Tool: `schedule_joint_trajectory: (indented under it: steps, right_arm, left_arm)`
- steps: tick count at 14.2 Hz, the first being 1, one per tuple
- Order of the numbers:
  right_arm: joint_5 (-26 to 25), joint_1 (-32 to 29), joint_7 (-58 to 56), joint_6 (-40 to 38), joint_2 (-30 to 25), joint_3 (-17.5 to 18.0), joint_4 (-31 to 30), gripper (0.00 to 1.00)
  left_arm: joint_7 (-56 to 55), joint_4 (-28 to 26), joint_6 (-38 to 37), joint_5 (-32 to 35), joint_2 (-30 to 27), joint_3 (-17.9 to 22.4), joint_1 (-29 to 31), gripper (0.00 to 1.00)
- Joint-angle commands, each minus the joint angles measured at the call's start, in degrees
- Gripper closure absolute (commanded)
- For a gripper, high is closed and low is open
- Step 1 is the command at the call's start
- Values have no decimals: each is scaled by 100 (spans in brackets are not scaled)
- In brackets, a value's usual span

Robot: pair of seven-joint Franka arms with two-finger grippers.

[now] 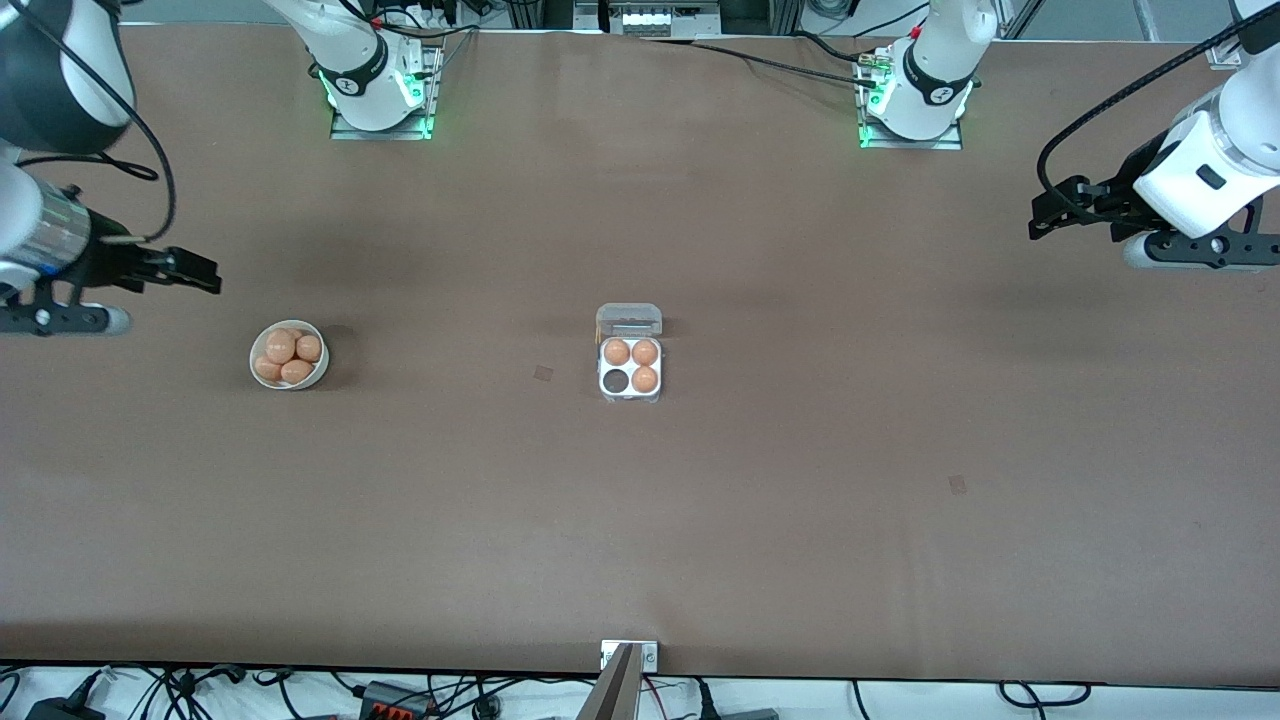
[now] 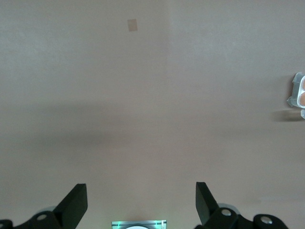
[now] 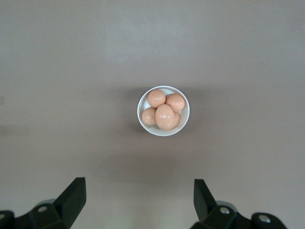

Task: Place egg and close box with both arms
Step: 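Lower the right gripper into the bowl and grasp one brown egg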

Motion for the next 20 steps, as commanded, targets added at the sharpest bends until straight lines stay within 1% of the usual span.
schedule_joint_trajectory:
  steps: [1, 4, 8, 10, 12, 15, 17, 18, 20]
  right_arm:
    - [-53, -42, 34, -121, 338, -25, 63, 0]
    - [-26, -147, 43, -59, 821, -69, 71, 0]
    - [-9, -314, 34, -41, 1611, -61, 89, 0]
    - [-17, -446, -44, 107, 1885, -61, 80, 0]
    - [9, -552, -54, 222, 2113, -61, 89, 0]
    - [27, -561, -45, 599, 2334, -52, 89, 0]
    - [184, -561, -45, 828, 2501, -43, 89, 0]
    - [298, -561, -53, 864, 2536, -43, 89, 0]
    - [317, -552, -45, 855, 2572, -34, 80, 0]
  left_arm:
    - [23, 179, -128, 26, 93, -24, 11, 0]
    - [67, 179, -111, 35, 119, -24, 19, 0]
    - [76, 179, -120, 35, 119, -24, 11, 0]
    - [85, 179, -120, 35, 119, -24, 11, 0]
    - [76, 179, -111, 35, 128, -24, 11, 0]
    - [93, 179, -76, 35, 198, -24, 19, 0]
    - [93, 179, -119, 35, 172, -15, 28, 0]
    - [85, 179, -120, 35, 172, -15, 20, 0]
    - [85, 188, -120, 35, 172, -50, 19, 0]
